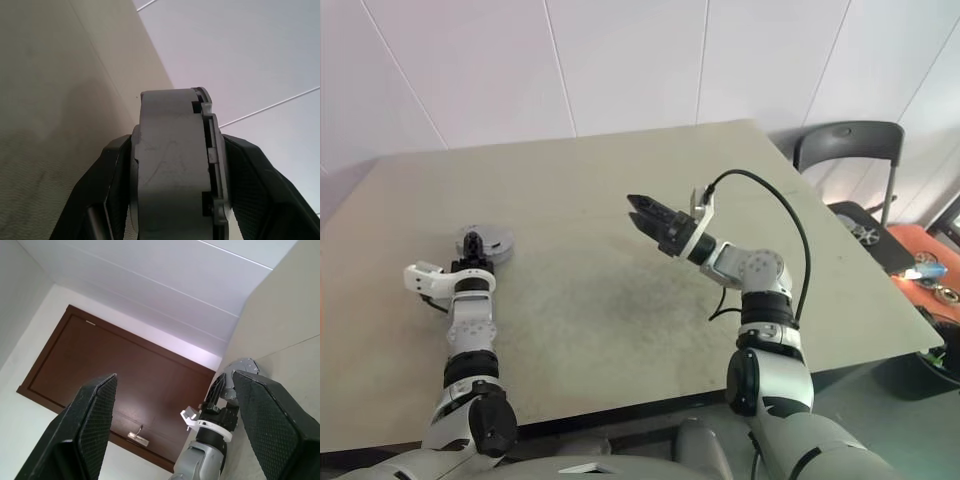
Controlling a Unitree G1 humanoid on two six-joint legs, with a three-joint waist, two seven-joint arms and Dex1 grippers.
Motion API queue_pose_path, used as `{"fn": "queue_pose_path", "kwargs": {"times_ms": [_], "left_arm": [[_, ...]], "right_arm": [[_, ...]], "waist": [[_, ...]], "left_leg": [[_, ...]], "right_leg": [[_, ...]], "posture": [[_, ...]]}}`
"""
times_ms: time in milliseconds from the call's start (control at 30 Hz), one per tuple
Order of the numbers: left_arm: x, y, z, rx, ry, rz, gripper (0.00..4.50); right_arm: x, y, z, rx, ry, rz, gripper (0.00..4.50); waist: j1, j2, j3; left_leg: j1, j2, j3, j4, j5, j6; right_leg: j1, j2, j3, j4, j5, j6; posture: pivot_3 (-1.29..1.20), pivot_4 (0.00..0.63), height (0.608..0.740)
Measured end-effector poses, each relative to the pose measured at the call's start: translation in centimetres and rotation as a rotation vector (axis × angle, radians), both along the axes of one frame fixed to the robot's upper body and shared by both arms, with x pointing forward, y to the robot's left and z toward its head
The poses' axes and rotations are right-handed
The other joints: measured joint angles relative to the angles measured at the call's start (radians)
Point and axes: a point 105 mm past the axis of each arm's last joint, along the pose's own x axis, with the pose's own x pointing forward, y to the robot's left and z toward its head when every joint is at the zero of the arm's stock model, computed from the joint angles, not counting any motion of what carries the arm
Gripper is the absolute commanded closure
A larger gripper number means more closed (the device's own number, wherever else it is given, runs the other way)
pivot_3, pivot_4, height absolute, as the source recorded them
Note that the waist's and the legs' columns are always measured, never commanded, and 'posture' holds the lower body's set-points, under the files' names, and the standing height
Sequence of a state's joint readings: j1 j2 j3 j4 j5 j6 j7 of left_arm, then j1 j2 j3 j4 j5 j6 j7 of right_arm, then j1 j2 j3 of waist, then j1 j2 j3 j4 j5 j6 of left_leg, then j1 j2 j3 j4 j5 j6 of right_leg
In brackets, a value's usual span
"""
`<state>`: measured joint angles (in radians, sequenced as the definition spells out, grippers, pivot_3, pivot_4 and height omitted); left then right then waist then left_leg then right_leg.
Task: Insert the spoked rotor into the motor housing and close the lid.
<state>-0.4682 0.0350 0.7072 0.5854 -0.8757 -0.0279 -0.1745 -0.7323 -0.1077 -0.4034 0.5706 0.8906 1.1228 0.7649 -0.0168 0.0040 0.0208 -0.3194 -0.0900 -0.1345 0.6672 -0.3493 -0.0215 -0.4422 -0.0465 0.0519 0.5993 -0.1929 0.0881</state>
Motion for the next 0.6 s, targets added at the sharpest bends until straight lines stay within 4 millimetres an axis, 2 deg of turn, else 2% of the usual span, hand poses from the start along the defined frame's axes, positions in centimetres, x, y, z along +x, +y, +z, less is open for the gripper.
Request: {"fn": "queue_pose_path", "kwargs": {"times_ms": [600], "left_arm": [[0.08, 0.50, -0.34, -0.022, 0.012, 0.032, 1.89]], "right_arm": [[-0.02, 0.23, 0.01, -0.008, -0.013, 0.004, 0.68]], "waist": [[0.000, 0.000, 0.000]], "left_leg": [[0.001, 0.000, 0.000, 0.000, 0.000, 0.000]], "right_leg": [[0.000, 0.000, 0.000, 0.002, 0.000, 0.000]], "posture": [[0.00, 0.000, 0.740]]}}
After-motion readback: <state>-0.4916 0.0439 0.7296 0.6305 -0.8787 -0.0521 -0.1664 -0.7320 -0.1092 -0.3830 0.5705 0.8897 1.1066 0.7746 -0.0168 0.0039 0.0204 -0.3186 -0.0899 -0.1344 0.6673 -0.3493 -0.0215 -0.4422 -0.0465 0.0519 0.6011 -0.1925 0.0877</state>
